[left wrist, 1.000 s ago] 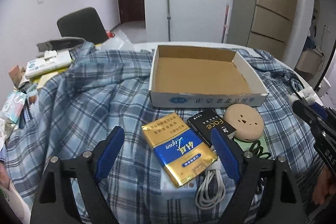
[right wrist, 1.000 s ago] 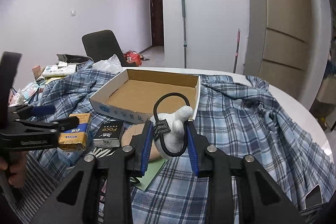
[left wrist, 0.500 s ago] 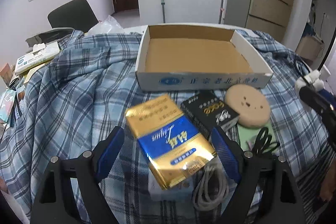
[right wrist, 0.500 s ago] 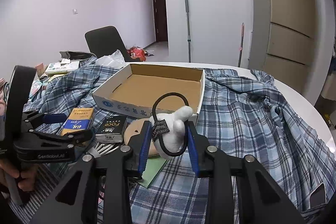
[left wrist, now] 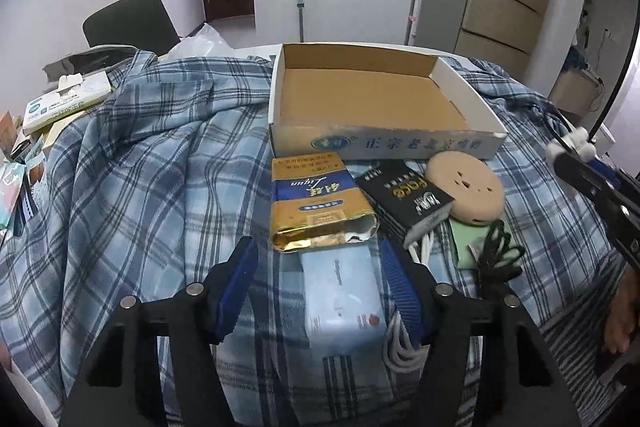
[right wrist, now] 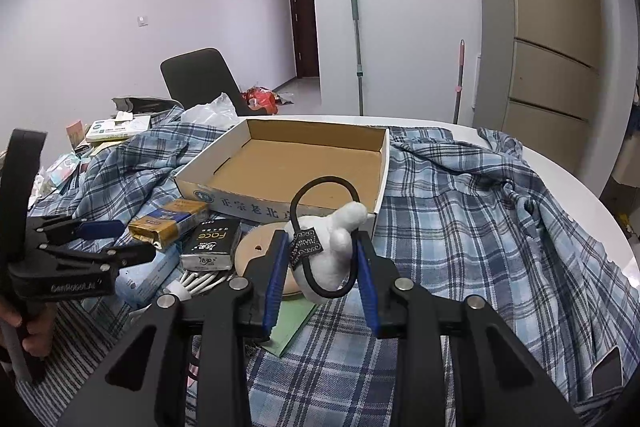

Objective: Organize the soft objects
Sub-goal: 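Grasp the gold-and-blue packet with the left gripper while the right gripper holds the plush toy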

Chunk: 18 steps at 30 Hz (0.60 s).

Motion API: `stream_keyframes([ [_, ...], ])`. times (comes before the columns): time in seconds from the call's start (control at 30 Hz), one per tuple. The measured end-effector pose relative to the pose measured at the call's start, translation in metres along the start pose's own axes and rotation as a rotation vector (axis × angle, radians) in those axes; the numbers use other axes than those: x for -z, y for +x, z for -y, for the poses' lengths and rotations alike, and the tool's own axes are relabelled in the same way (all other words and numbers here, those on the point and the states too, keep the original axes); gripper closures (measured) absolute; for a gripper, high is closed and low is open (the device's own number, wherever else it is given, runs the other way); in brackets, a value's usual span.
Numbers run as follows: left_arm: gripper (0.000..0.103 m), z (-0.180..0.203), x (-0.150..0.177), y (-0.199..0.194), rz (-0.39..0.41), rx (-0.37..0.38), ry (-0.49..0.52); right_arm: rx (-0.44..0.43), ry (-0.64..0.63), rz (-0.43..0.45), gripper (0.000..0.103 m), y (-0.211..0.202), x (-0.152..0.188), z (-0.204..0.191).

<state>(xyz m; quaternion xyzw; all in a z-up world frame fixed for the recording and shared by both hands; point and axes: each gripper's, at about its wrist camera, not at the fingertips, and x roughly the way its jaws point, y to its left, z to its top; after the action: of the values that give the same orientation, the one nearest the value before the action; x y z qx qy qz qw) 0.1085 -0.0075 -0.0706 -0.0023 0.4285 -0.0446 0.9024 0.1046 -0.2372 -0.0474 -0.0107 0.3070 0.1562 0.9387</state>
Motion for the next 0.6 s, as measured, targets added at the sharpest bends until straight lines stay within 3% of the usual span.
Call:
stream_keyframes([
  [0.17,0.03,-0.008,-0.012,0.01,-0.006,0.034,-0.062,-0.005,-0.002,-0.006,0.072,0.002,0.0,0.001],
  [0.4,0.026,0.003,-0.024,0.021,-0.008,-0.013,-0.028,-0.005,0.002,-0.008,0.072,0.001,0.0,0.002],
  [0.47,0.032,0.001,-0.026,0.024,-0.008,-0.01,-0.039,-0.004,0.002,-0.008,0.072,0.001,0.0,0.002],
  [0.5,0.041,-0.001,-0.027,0.026,-0.008,0.0,-0.047,-0.002,0.001,-0.009,0.072,0.001,0.0,0.002],
  [0.6,0.043,-0.004,-0.024,0.03,-0.02,0.014,-0.058,0.0,-0.006,-0.014,0.072,0.003,0.001,0.001],
])
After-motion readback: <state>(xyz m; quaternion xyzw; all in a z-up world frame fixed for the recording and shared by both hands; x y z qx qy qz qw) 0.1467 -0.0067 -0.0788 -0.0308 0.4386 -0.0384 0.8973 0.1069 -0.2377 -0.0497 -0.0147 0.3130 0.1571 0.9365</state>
